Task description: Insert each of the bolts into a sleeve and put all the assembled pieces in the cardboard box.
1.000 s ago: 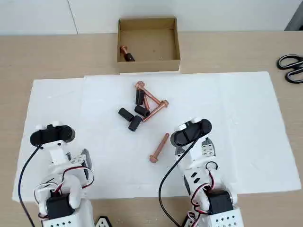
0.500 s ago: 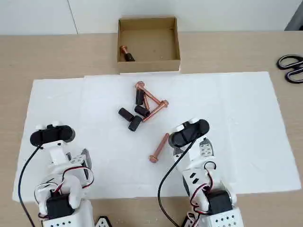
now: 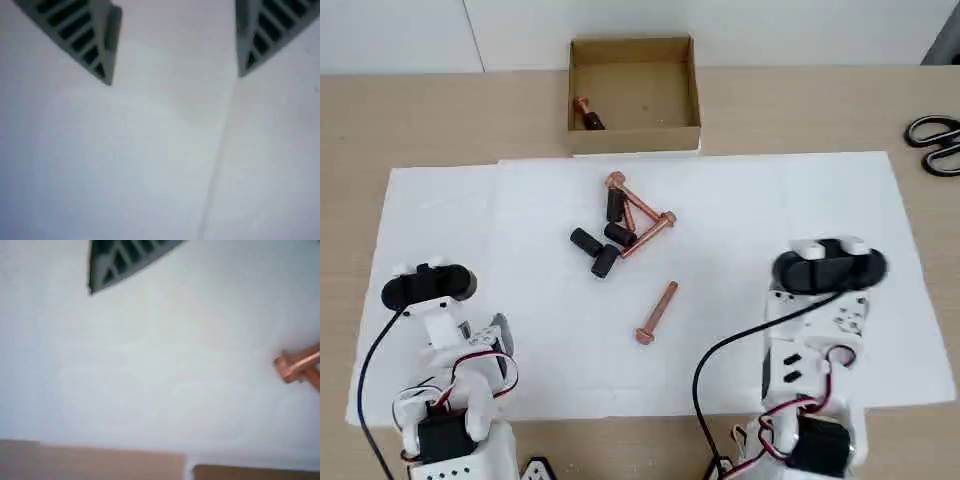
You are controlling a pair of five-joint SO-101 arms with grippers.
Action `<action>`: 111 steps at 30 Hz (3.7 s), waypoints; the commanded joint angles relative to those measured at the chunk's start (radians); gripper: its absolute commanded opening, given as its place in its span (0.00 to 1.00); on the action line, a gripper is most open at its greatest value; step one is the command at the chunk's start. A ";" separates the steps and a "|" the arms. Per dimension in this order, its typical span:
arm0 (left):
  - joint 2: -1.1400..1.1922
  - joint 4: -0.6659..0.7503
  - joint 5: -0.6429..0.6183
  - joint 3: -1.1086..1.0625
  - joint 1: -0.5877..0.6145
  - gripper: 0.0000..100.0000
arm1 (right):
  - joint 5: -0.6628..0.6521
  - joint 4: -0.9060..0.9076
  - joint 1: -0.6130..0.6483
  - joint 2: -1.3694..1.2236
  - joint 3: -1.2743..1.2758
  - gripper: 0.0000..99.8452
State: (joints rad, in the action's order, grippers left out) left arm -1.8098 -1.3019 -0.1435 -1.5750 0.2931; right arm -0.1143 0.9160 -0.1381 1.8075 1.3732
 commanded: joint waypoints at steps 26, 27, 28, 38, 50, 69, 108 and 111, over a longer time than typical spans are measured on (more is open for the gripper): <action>-0.011 0.221 0.245 0.277 0.141 0.16 | -0.106 0.575 0.394 -1.193 -1.074 0.25; -0.009 0.253 0.265 0.294 0.178 0.16 | -0.106 0.599 0.424 -1.244 -1.120 0.25; 0.000 0.285 0.275 0.309 0.213 0.16 | -0.106 0.615 0.450 -1.290 -1.165 0.25; 0.520 0.256 0.272 0.725 0.330 0.16 | -0.100 0.481 0.545 -1.478 -1.277 0.25; 1.096 -0.051 0.261 1.084 0.075 0.16 | -0.008 0.308 0.631 -1.899 -1.519 0.25; 0.994 -0.118 0.261 1.081 0.057 0.16 | -0.008 0.414 0.773 -2.331 -1.953 0.25; 0.994 -0.114 0.264 1.081 0.061 0.16 | -0.035 0.400 0.791 -2.388 -2.021 0.00; 0.994 -0.112 0.264 1.087 0.057 0.16 | -0.035 0.437 0.768 -2.282 -2.021 0.00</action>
State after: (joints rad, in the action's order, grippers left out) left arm -0.7894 -1.4185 0.1281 -0.5347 0.3560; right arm -0.1465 1.3226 0.6598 -0.6398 -0.5999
